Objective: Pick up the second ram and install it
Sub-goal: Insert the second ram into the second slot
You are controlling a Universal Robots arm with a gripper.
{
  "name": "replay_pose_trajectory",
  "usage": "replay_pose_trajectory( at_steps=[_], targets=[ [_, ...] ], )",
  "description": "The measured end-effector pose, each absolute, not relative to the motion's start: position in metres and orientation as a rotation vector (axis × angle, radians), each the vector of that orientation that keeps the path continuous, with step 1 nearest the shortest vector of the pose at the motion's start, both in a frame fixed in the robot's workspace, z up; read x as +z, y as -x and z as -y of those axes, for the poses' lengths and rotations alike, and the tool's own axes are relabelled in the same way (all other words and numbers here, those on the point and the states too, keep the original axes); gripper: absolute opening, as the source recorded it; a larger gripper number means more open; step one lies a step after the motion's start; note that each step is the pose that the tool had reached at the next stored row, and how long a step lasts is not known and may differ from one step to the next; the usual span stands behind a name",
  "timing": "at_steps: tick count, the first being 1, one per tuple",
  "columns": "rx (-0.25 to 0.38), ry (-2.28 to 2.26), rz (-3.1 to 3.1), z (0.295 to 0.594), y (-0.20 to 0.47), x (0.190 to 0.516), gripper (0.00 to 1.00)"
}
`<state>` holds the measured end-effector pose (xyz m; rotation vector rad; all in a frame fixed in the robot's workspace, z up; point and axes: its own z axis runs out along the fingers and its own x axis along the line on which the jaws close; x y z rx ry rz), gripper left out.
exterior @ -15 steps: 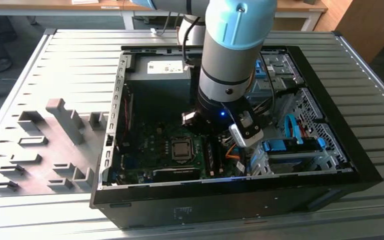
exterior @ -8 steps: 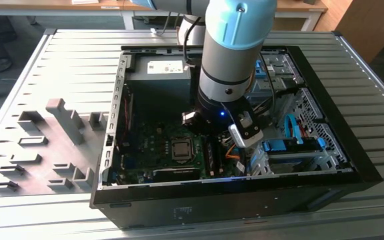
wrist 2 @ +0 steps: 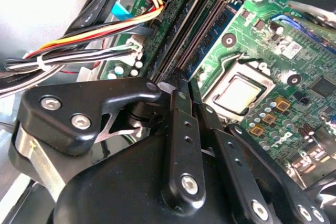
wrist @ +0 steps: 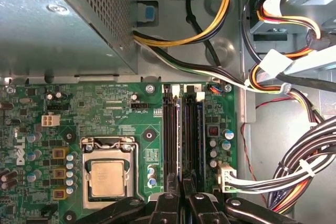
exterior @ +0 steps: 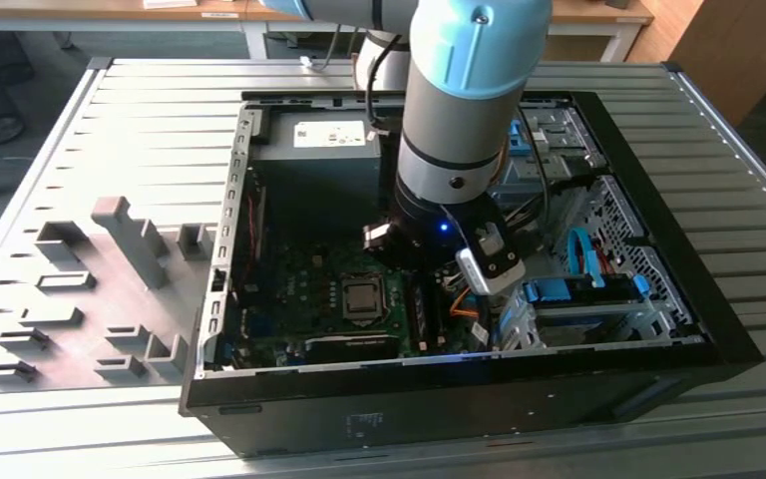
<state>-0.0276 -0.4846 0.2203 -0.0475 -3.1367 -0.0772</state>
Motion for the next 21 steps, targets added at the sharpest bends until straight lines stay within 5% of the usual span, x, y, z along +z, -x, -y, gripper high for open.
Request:
replay_pose_trajectory(
  at_steps=[21],
  targets=[
    [-0.053, 0.045, 3.137, 0.4847, 0.0285, 0.2175, 0.14]
  ],
)
